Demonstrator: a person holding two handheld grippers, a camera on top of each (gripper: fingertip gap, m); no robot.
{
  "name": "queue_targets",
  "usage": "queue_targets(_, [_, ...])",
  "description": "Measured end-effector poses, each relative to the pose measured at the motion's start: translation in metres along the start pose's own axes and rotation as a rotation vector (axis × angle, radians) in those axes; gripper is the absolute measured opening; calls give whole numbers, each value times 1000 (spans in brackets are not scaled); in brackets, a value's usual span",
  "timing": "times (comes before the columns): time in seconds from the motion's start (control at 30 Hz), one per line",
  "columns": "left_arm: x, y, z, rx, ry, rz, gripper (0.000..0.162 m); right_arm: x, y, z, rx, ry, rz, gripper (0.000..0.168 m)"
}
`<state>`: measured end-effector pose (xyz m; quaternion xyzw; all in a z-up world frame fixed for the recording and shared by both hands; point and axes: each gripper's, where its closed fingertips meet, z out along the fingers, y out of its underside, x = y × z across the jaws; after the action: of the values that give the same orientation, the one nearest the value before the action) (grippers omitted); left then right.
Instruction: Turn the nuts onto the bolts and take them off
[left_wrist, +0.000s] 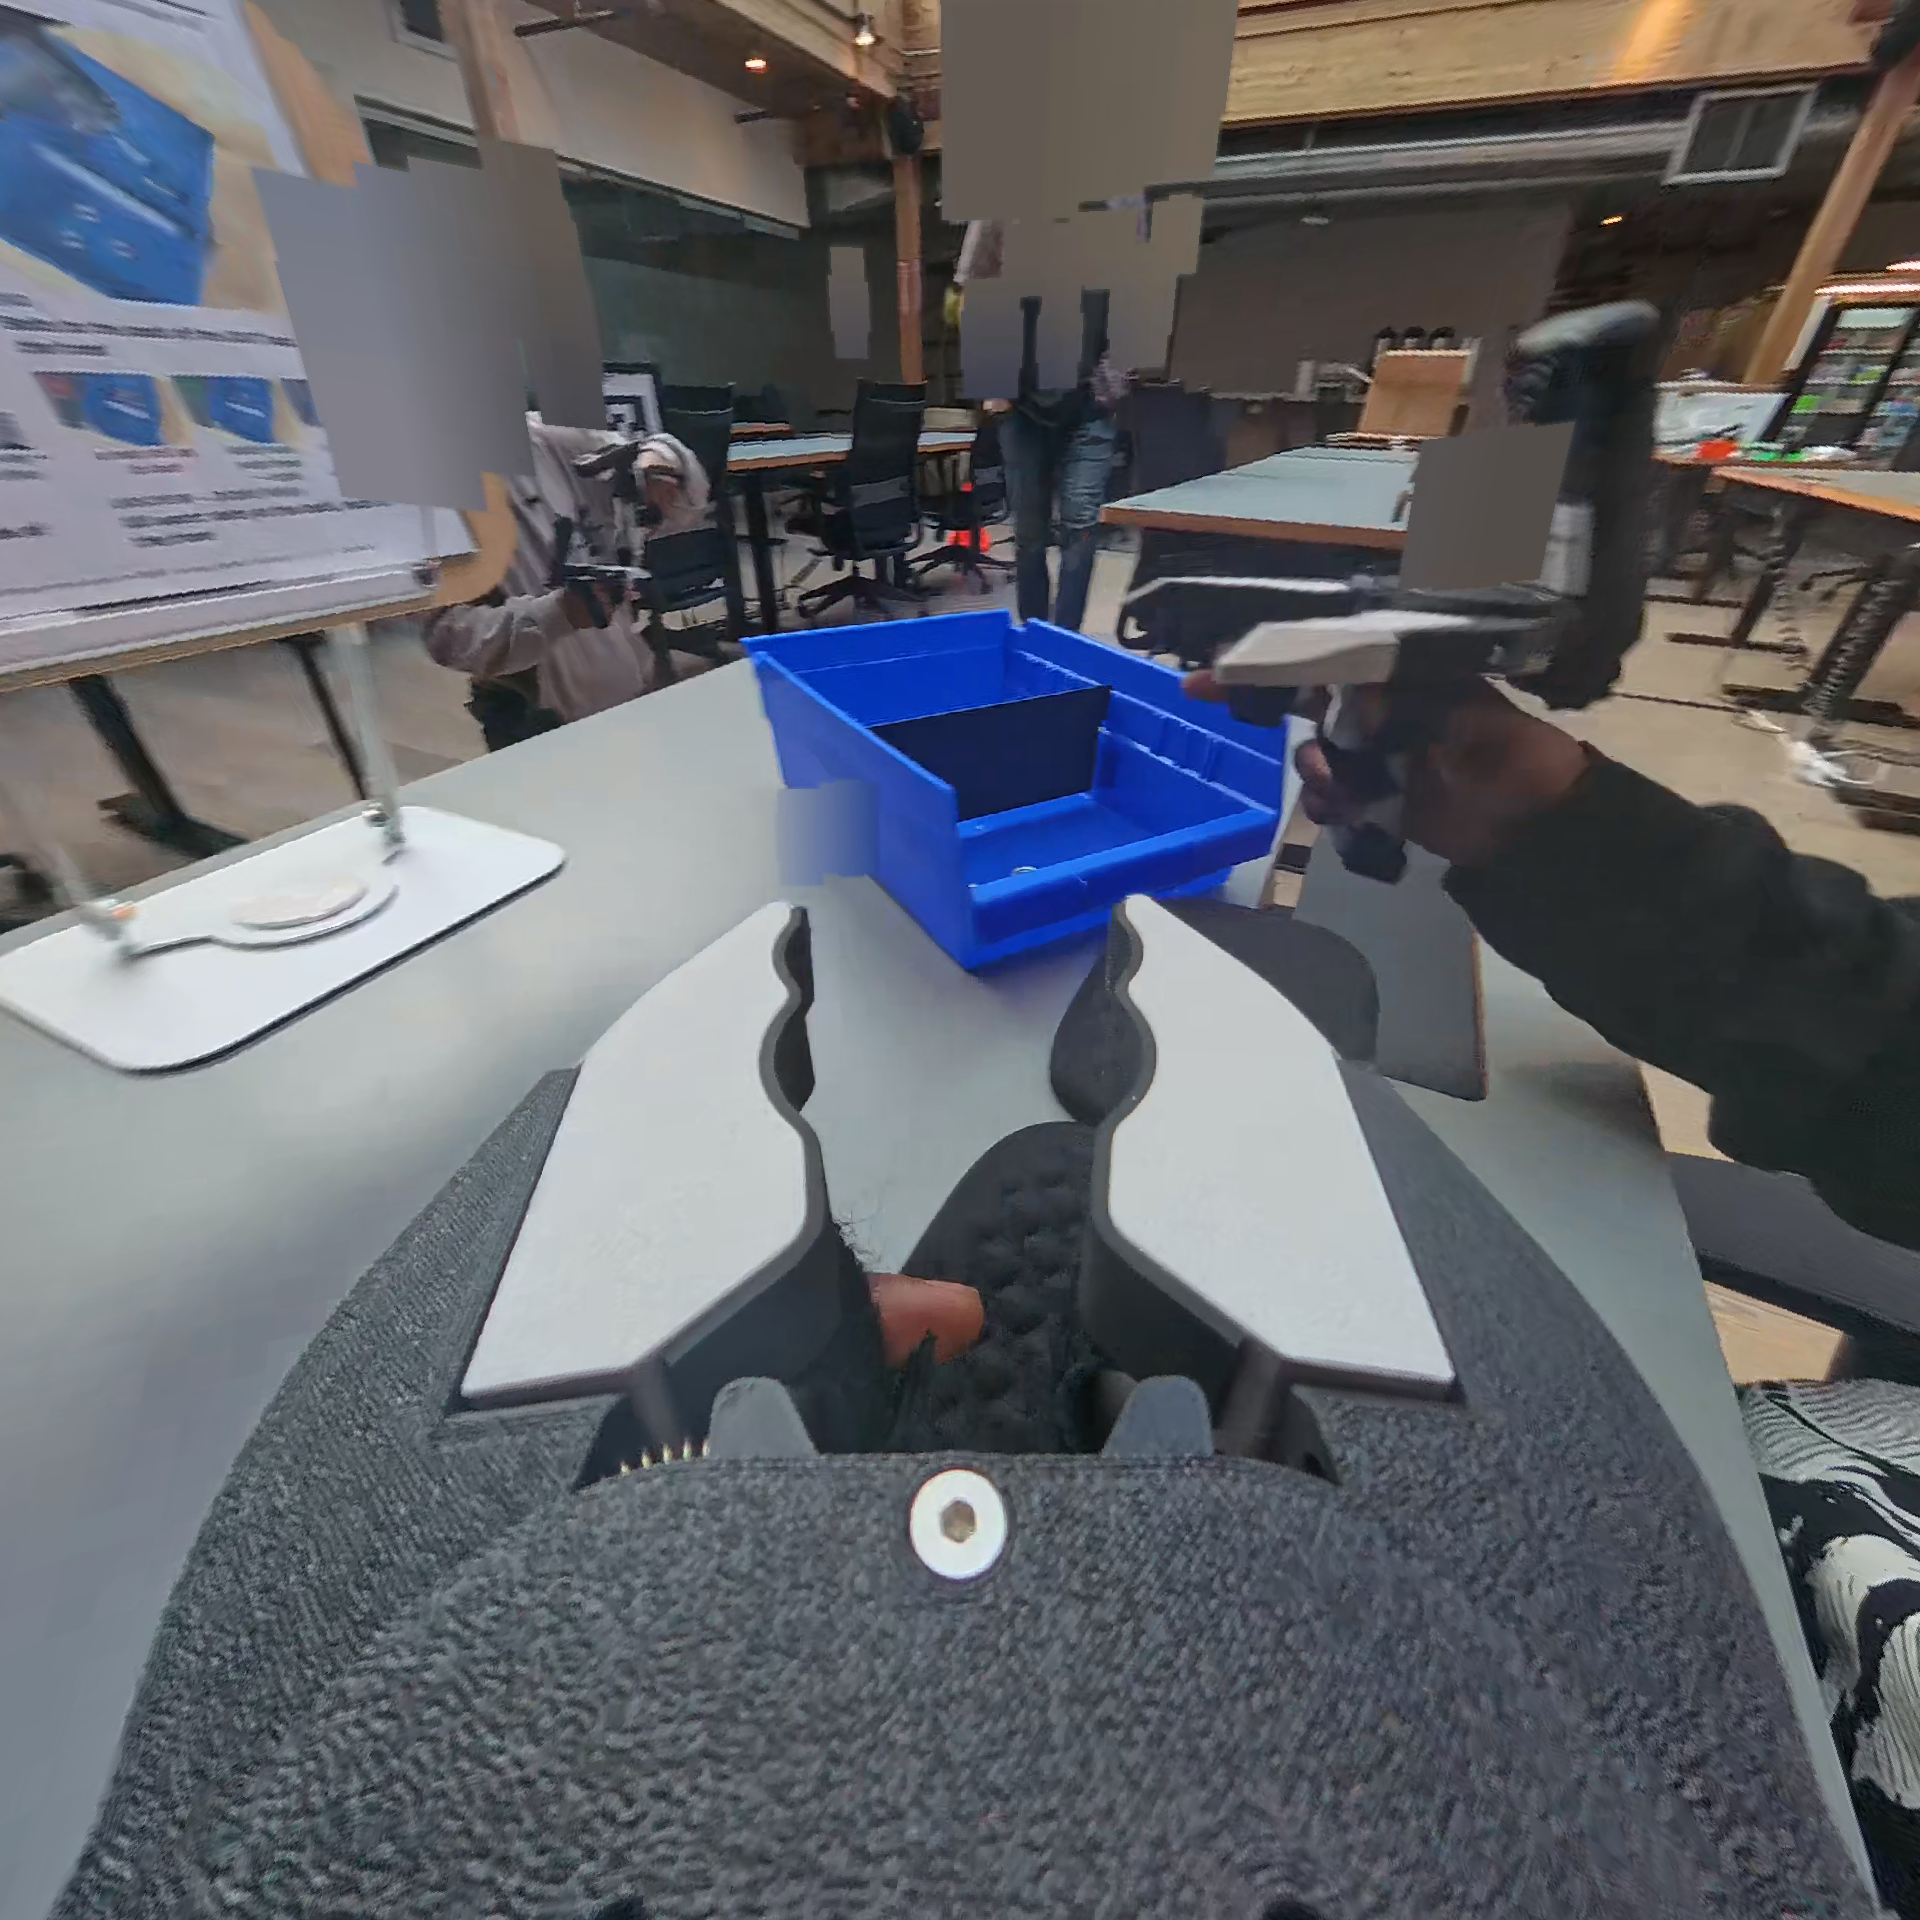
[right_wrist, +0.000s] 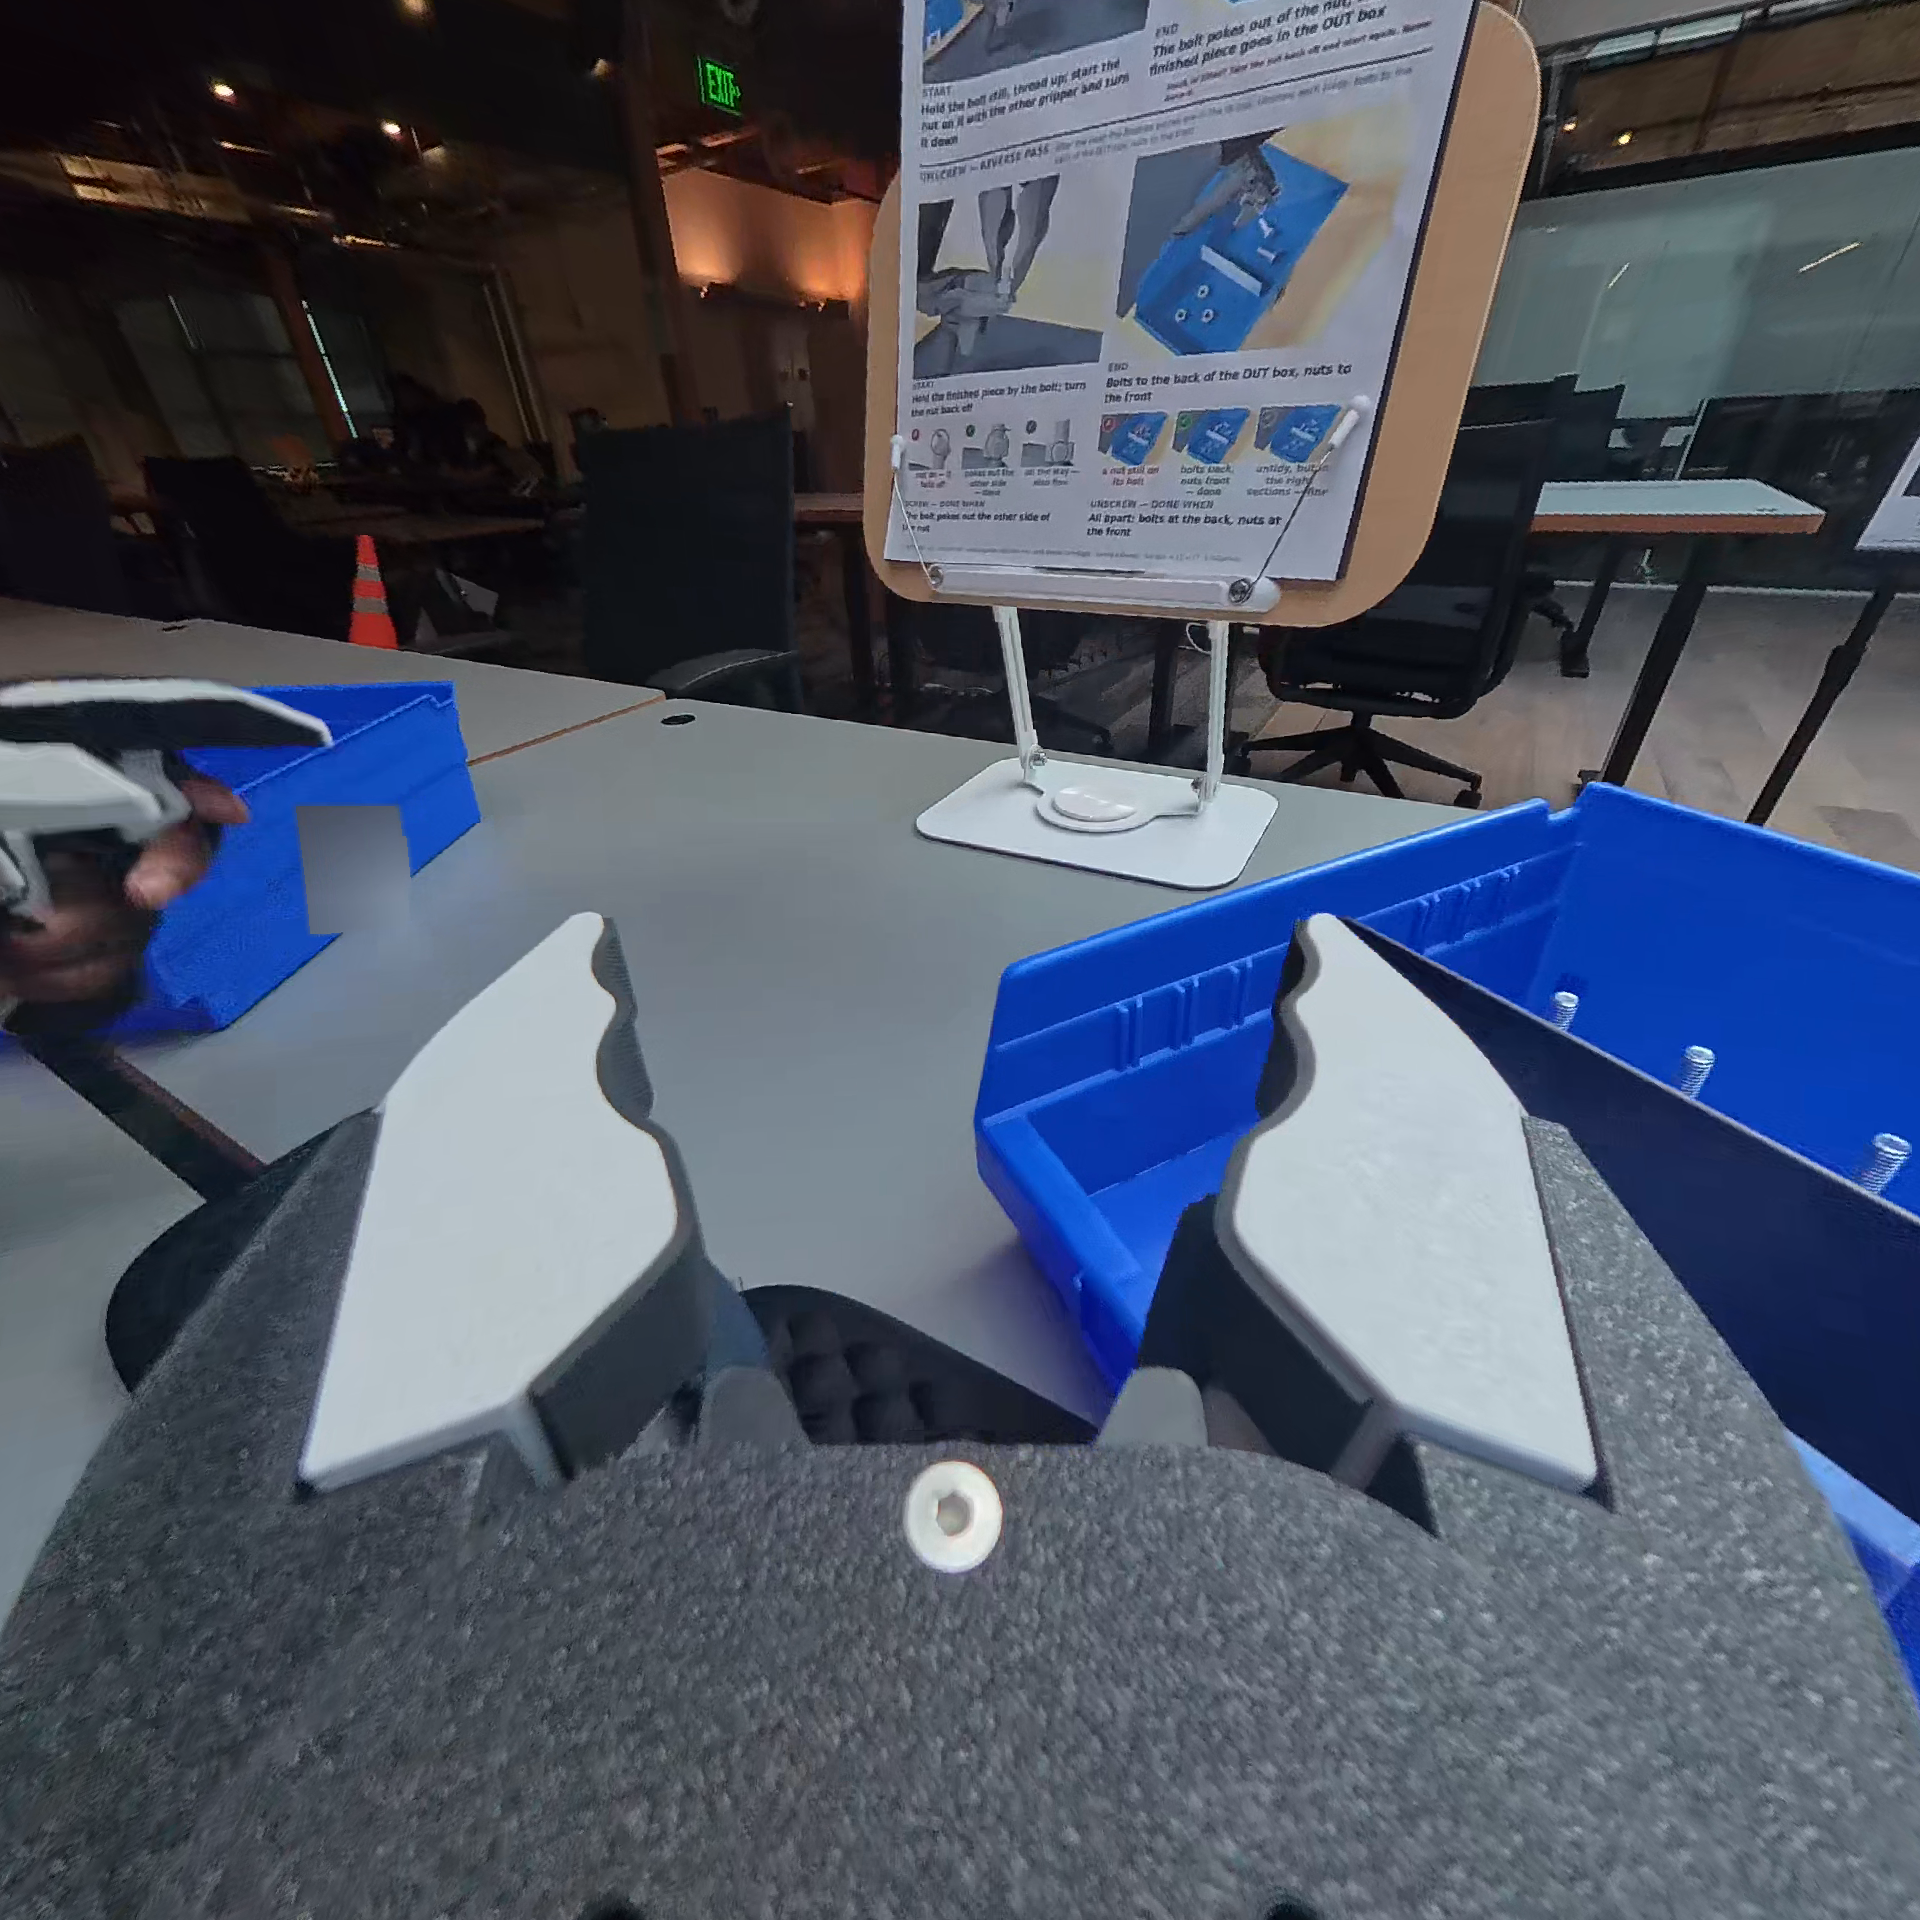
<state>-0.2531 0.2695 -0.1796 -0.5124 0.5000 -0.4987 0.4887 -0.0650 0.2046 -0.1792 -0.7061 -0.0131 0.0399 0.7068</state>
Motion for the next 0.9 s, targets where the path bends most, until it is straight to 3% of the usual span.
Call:
queue_targets(0.2, [-106,-13,-109,-257,-442,-38,54,-4,24,0,4,10,-3,113])
queue_targets(0.37, [-184,19,-211,-663,-665,-173,48,-1,28,0,-1,-5,5,113])
queue_targets(0.5, [-224,53,-267,-924,-742,-335,48,2,29,-2,1,-4,-2,112])
queue_targets(0.73, [-259,115,-325,-1334,-832,-494,46,3,32,-4,3,-12,13,111])
queue_targets(0.9, [-270,136,-335,-1396,-859,-564,44,4,29,-8,5,-1,-14,110])
